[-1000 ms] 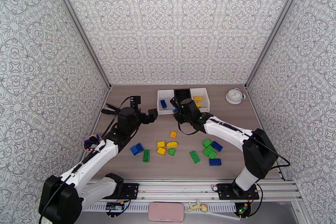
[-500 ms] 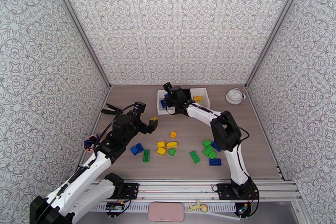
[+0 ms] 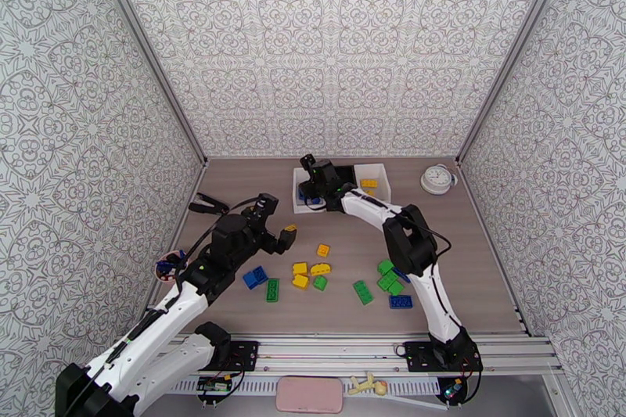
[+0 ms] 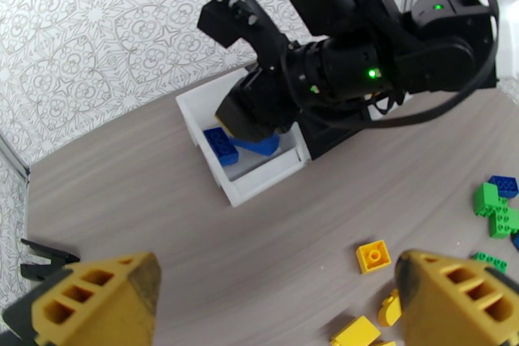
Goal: Sort the legos into containers by color
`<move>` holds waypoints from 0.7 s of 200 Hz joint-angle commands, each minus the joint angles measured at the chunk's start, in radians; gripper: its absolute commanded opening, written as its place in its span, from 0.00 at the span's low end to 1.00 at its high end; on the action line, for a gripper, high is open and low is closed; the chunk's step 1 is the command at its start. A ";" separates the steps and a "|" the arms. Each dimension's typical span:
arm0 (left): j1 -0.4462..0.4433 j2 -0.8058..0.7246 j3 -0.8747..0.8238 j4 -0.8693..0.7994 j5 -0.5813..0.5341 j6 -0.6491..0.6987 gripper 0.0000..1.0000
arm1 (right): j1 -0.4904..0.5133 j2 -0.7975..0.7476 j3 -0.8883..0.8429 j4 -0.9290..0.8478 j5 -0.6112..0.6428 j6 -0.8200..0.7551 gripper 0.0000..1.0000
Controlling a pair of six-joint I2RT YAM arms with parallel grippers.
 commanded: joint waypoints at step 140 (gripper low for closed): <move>-0.114 0.208 -0.104 0.282 0.488 0.197 1.00 | -0.014 -0.888 -0.807 -0.510 0.054 -0.082 1.00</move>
